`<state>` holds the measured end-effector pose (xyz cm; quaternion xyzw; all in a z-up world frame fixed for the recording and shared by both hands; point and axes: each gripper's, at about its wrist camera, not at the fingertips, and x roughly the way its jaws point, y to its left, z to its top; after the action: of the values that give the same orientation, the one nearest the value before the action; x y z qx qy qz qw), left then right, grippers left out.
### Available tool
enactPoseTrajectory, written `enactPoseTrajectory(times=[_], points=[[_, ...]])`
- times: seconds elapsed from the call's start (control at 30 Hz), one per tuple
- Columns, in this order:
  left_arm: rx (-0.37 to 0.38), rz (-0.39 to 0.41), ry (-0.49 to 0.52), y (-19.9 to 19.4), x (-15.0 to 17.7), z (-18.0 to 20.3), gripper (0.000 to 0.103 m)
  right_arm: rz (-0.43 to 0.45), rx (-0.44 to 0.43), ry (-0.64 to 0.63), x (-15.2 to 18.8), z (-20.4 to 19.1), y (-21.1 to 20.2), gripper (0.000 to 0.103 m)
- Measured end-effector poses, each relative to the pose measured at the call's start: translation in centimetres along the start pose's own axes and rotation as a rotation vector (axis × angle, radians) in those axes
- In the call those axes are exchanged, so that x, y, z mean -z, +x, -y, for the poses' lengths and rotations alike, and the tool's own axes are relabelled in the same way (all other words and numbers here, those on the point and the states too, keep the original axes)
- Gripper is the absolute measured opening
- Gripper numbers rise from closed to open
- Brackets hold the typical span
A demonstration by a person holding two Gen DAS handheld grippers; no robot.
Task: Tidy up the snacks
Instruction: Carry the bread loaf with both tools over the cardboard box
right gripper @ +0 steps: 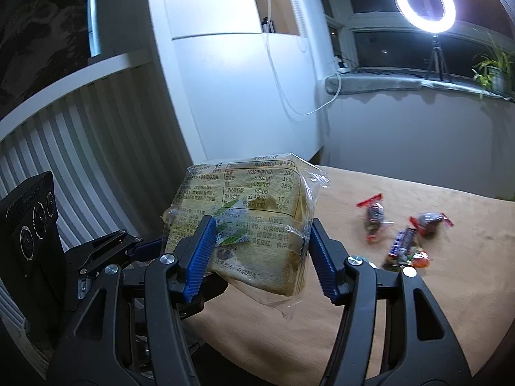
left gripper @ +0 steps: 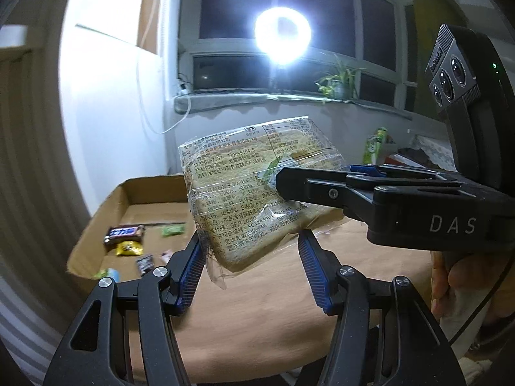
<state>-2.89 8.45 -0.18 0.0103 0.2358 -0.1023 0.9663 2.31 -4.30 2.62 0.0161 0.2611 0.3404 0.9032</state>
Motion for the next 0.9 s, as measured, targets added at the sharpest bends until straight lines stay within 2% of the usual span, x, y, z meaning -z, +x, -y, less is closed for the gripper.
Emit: enactPoseTrajectory(times=[0.27, 0.53, 0.83, 0.9], points=[[-0.059, -0.021, -0.063, 0.3, 1.0, -4.3, 0.057, -0.049, -0.055, -0.031, -0.7, -2.5, 4.7, 0.061], [-0.116, -0.063, -0.132, 1.8, 2.0, -9.3, 0.057, -0.114, -0.124, -0.051, -0.9, -4.5, 11.2, 0.061], [-0.128, -0.082, -0.116, 4.9, 0.8, -12.8, 0.058, -0.128, -0.147, -0.029, -2.3, -3.8, 16.7, 0.061], [-0.145, -0.071, -0.109, 5.6, 0.2, -13.6, 0.064, -0.114, -0.151, -0.027, -3.1, -3.7, 17.6, 0.062]])
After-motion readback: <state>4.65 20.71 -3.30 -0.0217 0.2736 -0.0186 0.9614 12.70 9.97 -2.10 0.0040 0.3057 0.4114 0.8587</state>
